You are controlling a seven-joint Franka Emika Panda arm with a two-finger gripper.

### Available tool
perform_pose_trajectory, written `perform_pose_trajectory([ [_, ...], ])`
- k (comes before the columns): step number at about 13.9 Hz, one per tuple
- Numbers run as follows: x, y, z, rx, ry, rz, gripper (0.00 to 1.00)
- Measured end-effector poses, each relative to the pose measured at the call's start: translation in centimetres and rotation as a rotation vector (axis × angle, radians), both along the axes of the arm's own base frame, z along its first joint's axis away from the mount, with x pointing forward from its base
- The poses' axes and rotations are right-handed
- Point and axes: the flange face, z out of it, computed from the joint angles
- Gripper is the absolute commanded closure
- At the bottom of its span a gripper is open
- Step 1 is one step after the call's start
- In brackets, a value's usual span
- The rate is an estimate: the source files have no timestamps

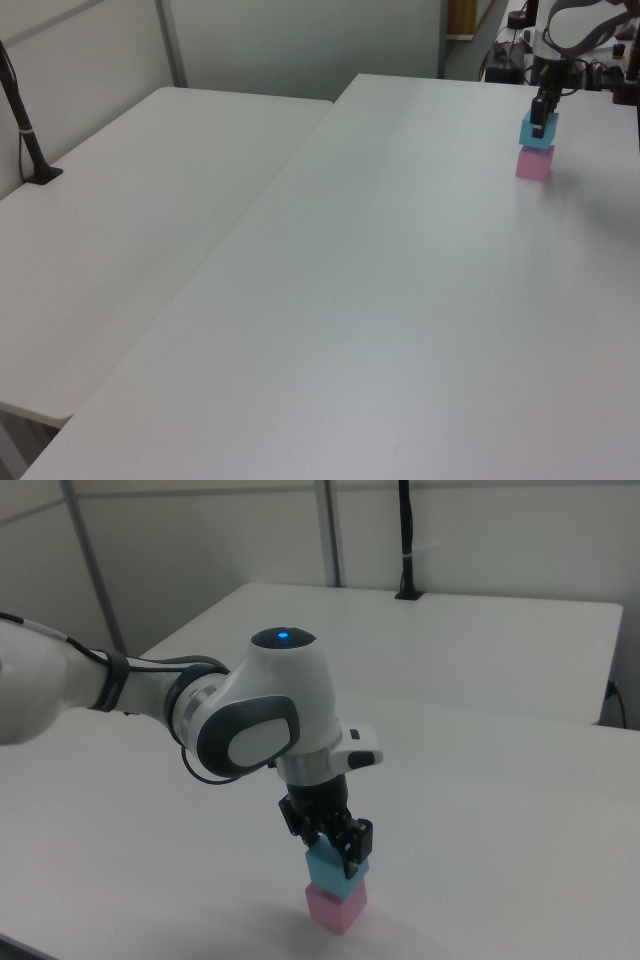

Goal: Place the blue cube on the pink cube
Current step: 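Open the gripper to release the light-blue cube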

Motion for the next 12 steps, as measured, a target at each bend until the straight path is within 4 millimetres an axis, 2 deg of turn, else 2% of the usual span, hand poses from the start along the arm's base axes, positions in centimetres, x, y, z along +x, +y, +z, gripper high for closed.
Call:
perform_pose_trajectory([
  [2, -0.11, 0.08, -0.26, 0.003, 0.005, 0.0, 0.74],
  [4, -0.26, 0.21, -0.6, 0.006, 0.012, 0.002, 0.65],
  [5, -0.31, 0.29, -0.75, 0.008, 0.015, 0.003, 0.51],
  [6, -0.31, 0.36, -0.8, 0.008, 0.016, 0.004, 0.17],
  [7, -0.29, 0.41, -0.81, 0.008, 0.016, 0.005, 0.0],
  [12, -0.29, 0.42, -0.82, 0.009, 0.016, 0.005, 0.0],
])
